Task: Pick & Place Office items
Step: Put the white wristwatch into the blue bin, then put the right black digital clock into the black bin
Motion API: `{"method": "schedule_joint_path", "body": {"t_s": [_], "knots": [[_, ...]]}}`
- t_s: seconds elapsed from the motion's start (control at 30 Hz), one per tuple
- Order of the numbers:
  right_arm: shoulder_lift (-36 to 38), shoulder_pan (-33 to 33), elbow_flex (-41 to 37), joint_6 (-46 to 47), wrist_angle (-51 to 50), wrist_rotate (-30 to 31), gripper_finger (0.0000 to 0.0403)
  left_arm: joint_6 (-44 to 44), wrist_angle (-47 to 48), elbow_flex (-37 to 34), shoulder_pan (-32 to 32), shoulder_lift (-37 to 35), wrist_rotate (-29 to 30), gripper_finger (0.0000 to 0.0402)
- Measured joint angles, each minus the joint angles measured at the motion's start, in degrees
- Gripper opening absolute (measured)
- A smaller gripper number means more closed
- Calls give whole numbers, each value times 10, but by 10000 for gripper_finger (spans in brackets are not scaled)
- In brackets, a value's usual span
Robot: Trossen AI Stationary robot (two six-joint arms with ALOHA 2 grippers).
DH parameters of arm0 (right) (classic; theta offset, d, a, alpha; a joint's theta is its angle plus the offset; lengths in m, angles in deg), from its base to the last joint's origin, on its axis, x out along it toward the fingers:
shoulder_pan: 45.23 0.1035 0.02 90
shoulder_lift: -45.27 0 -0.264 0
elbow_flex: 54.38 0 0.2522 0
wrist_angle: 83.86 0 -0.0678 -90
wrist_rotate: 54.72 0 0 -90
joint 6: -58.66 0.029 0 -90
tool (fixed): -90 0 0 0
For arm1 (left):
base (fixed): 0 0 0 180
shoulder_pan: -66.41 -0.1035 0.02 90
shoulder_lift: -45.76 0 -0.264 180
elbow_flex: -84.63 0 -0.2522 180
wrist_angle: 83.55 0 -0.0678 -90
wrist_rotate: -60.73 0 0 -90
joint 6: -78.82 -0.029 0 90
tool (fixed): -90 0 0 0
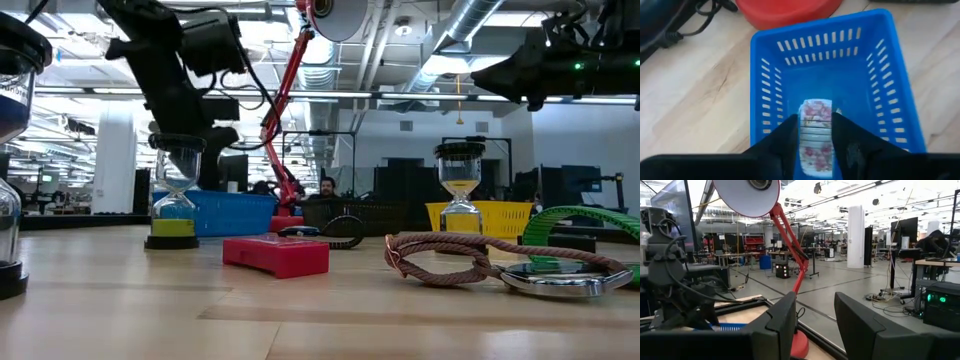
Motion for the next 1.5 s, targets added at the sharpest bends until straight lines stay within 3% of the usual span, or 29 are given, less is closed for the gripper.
{"method": "schedule_joint_path", "body": {"t_s": [0.5,0.77,0.9,1.03,1.2,1.33,1.5], "knots": [[0,0,0,0,-3,-4,127,-2,-18,0,-9,-28,0,164],[-12,55,41,-32,-35,-63,127,-77,-126,0,-9,-72,-2,157],[-58,98,77,-68,-127,-26,127,-120,-171,0,-9,-106,-3,150],[-98,137,93,-105,-143,17,134,-152,-179,0,-9,-147,-3,145],[-150,187,118,-49,-210,24,166,-153,-184,0,-9,-189,-1,140],[-193,225,154,2,-325,29,203,-153,-188,0,-9,-203,0,136],[-247,260,218,162,-511,27,233,-154,-195,0,-9,-200,0,131]]}}
